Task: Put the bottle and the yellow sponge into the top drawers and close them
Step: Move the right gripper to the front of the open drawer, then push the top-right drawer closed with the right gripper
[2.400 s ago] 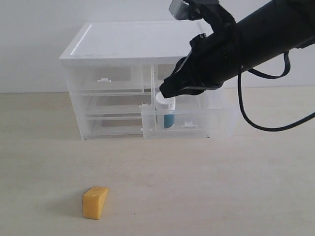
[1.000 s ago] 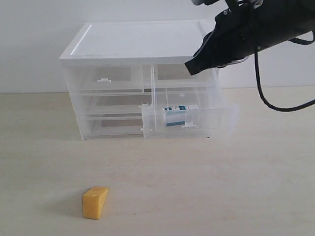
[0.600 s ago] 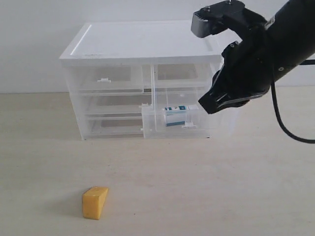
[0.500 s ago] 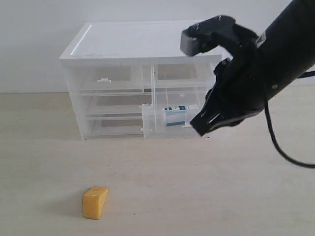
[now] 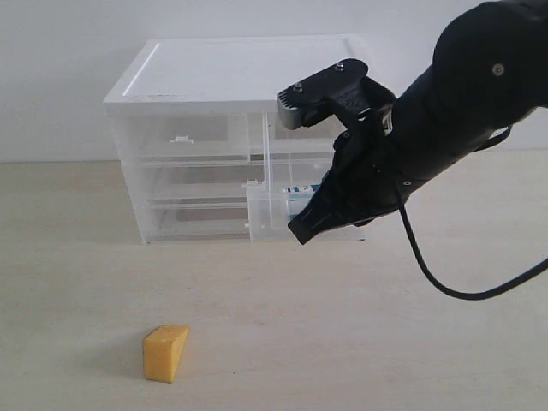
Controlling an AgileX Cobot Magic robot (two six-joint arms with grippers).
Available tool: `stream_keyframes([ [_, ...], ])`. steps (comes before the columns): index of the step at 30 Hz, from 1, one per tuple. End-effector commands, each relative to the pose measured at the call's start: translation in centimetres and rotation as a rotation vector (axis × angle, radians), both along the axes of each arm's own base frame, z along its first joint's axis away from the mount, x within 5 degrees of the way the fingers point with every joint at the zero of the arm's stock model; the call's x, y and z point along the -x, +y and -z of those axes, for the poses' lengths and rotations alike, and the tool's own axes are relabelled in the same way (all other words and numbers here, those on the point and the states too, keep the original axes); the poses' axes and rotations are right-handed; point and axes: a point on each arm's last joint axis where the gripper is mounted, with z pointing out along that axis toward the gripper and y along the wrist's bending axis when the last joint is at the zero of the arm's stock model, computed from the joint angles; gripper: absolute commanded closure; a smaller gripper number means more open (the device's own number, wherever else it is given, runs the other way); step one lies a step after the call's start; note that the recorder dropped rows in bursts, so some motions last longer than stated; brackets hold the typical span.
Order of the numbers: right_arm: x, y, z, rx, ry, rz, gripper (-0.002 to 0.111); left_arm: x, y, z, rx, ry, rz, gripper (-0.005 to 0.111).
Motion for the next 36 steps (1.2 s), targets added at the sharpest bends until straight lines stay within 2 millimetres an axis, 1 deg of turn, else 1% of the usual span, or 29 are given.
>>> stream_keyframes([
  [1,-0.7,0.2,0.0,-0.011,-0.073,-0.002,0.108,0.0,0.0,0.1,0.001,0.002,0.0,0.103],
  [10,-1.6,0.0,-0.7,0.024,-0.218,-0.006,0.108,0.0,0.0,0.1,0.001,0.002,0.0,0.103],
  [19,-2.2,0.4,-1.5,-0.031,-0.321,-0.018,0.108,0.0,0.0,0.1,0.001,0.002,0.0,0.103],
  [21,-2.4,0.6,-1.2,-0.038,-0.325,-0.023,0.108,0.0,0.0,0.1,0.001,0.002,0.0,0.103],
  [25,-3.2,0.8,0.0,-0.032,-0.313,-0.019,0.108,0.0,0.0,0.1,0.001,0.002,0.0,0.103],
  [27,-3.2,0.9,-0.2,-0.042,-0.332,-0.029,0.108,0.0,0.0,0.1,0.001,0.002,0.0,0.103],
  [29,-3.1,0.9,-1.2,-0.078,-0.381,-0.041,0.108,0.0,0.0,0.1,0.001,0.002,0.0,0.103],
  [32,-2.6,0.8,-3.5,-0.145,-0.456,-0.042,0.108,0.0,0.0,0.1,0.001,0.002,0.0,0.103],
  [34,-2.4,0.4,-5.0,-0.153,-0.467,-0.024,0.108,0.0,0.0,0.1,0.001,0.002,0.0,0.103],
  [36,-2.2,0.1,-5.8,-0.132,-0.44,0.001,0.108,0.0,0.0,0.1,0.001,0.002,0.0,0.103],
])
